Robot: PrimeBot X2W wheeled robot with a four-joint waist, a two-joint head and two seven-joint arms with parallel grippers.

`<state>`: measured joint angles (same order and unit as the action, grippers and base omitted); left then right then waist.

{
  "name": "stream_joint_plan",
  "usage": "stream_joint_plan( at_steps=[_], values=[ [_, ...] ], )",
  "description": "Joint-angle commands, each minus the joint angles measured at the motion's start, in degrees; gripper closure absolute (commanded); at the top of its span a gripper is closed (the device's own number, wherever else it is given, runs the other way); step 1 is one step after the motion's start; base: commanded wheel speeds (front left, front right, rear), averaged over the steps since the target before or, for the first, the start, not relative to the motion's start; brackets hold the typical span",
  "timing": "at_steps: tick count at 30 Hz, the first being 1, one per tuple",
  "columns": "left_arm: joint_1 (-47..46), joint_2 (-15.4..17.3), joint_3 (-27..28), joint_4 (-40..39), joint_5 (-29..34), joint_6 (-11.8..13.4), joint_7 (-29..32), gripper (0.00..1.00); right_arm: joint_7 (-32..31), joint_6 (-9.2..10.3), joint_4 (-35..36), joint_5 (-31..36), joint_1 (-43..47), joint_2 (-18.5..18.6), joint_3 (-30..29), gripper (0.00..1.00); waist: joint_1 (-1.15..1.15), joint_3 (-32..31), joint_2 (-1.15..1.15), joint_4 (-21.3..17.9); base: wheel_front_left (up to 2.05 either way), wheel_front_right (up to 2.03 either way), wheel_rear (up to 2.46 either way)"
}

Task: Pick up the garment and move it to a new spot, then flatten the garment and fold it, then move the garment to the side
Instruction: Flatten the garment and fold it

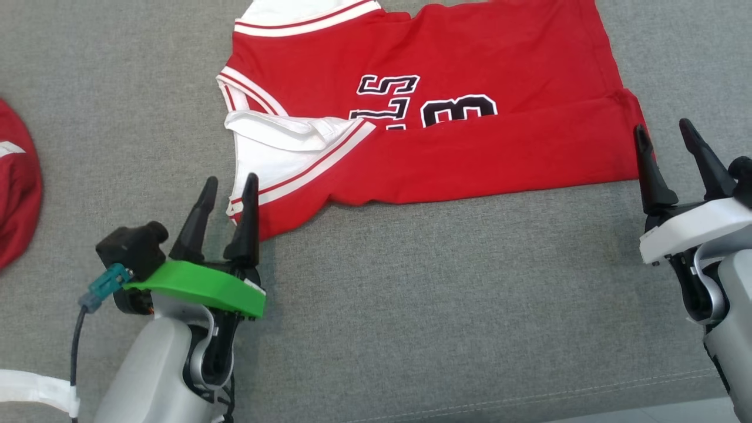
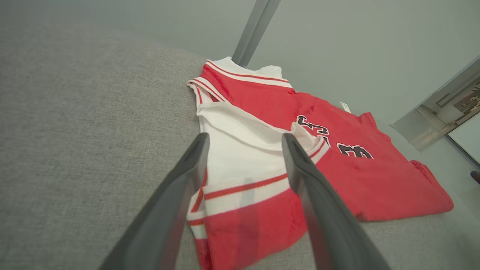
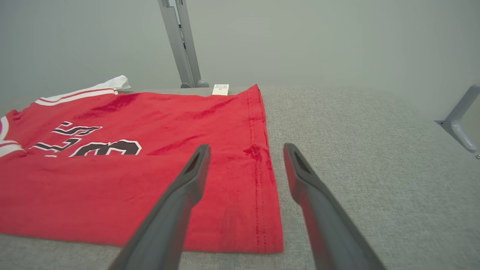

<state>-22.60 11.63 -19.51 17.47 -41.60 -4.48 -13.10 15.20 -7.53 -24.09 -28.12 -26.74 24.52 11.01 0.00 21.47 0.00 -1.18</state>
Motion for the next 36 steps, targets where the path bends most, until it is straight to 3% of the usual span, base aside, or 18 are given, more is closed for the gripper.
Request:
stream_joint_plan(
  at_steps=[1, 5, 11, 13, 17, 18, 19, 20, 25, 36],
  values=[
    [1.8, -0.3, -0.4, -0.5, -0.3, 0.4, 0.7, 0.0, 0.0, 0.09, 0.8, 0.1, 1.6, -0.6, -0.6, 0.0, 0.0, -0.8, 0.0, -0.3, 0.0, 0.0, 0.0],
    [4.7, -0.8, -1.3, -0.7, -1.6, 1.9, 3.4, 0.0, 0.0, 0.08, 1.5, 0.7, 3.4, -1.4, -1.2, 0.0, 0.0, -1.2, 0.0, -0.7, 0.0, 0.0, 0.0],
    [5.7, -1.0, -0.6, 1.3, -2.3, 6.6, 6.6, 0.0, 0.0, 0.09, 1.1, 0.6, 4.2, -2.5, -1.4, 0.0, 0.0, -1.2, 0.0, -1.6, 0.0, 0.0, 0.0],
    [5.3, -1.2, 0.0, 2.5, -2.1, 9.3, 7.7, 0.0, 0.0, 0.08, 0.5, 0.2, 3.7, -2.8, -1.2, 0.0, 0.0, -1.0, 0.0, -1.9, 0.0, 0.0, 0.0],
    [5.7, -1.7, 0.1, 3.8, -3.0, 11.3, 10.0, 0.0, 0.0, 0.09, -0.6, -0.3, 3.3, -3.1, -1.4, 0.0, 0.0, -0.8, 0.0, -2.2, 0.0, 0.0, 0.0],
    [5.8, -1.8, 0.0, 4.1, -3.3, 11.5, 10.5, 0.1, 0.0, 0.09, -1.0, -0.5, 3.2, -3.2, -1.4, 0.0, 0.0, -0.9, 0.0, -2.2, 0.0, 0.0, 0.0],
    [6.0, -2.0, -0.2, 4.2, -3.6, 11.6, 11.0, 0.62, 0.0, 0.09, -1.5, -0.8, 3.2, -3.4, -1.4, 0.0, 0.0, -0.9, 0.0, -2.2, 0.0, 0.0, 0.0],
    [6.2, -2.2, -0.4, 4.1, -4.0, 11.4, 11.4, 1.0, 0.0, 0.09, -2.1, -1.1, 3.2, -3.6, -1.1, 0.0, 0.0, -0.9, 0.0, -2.1, 0.0, 0.0, 0.0],
    [7.0, -2.7, -1.3, 3.1, -4.6, 9.8, 12.5, 1.0, 0.0, 0.08, -5.5, -3.7, 2.3, -4.2, -0.1, 0.0, 0.0, -1.1, 0.0, -1.8, 0.0, 0.0, 0.0],
    [5.8, -0.3, -1.8, -0.6, -2.7, 8.1, 10.6, 1.0, 0.0, 0.08, -15.8, -13.8, -4.2, -4.6, 5.1, 0.0, 0.0, -0.6, 0.0, -0.9, 0.0, 0.0, 0.0]
  ],
)
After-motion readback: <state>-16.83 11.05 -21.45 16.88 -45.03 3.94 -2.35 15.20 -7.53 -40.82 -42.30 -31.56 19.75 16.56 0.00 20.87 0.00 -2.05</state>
